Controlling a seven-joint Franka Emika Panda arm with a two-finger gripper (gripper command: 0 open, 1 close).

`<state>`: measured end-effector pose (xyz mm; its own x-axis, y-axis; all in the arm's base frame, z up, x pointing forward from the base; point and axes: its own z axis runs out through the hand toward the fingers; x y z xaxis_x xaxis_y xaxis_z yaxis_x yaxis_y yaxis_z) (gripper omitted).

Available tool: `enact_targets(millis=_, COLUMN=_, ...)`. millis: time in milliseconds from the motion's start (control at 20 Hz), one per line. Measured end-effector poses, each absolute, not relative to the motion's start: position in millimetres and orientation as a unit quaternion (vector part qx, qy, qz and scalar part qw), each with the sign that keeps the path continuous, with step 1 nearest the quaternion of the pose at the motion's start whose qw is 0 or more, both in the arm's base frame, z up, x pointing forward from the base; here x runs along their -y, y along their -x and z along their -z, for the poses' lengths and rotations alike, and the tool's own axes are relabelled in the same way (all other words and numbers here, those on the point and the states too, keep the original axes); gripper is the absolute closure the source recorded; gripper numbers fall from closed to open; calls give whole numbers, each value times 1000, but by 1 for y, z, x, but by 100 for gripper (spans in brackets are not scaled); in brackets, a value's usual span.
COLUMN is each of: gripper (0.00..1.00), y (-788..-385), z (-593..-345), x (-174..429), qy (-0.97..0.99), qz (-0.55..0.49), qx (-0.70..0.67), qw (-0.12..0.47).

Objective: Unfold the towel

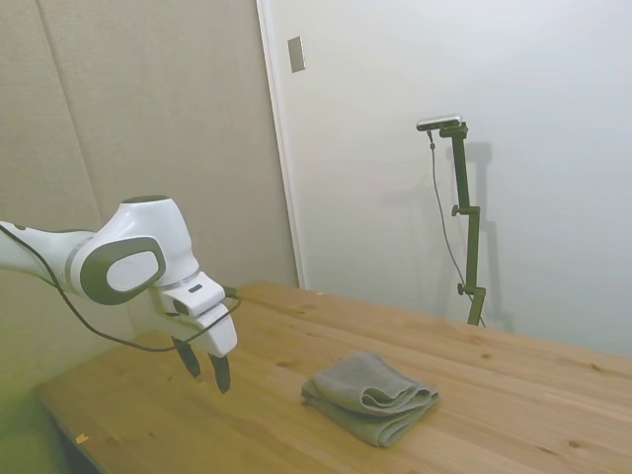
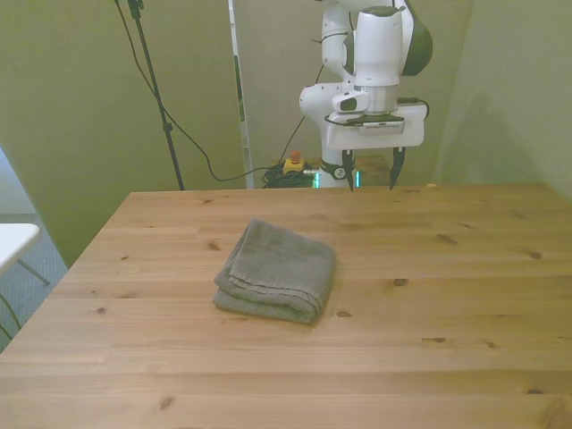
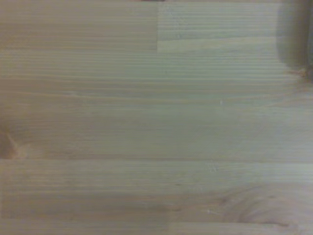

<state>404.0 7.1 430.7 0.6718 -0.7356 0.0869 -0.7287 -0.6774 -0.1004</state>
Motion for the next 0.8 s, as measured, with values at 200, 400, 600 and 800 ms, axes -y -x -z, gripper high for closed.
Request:
enact_targets(millis=200, gripper=0, y=-408, z=-431, x=6, qy=908, qz=59, qx=-412, qw=38)
enact_targets(millis=400, gripper=0, y=-419, z=-441, x=59, qy=891, qz=71, qx=-445, qw=61)
enact_targets(millis=600, gripper=0, y=-417, z=-449, x=134, qy=868, qz=77, qx=-482, qw=90)
enact_targets(millis=800, gripper=0, y=-402, z=-447, x=239, qy=839, qz=88, qx=-523, qw=121)
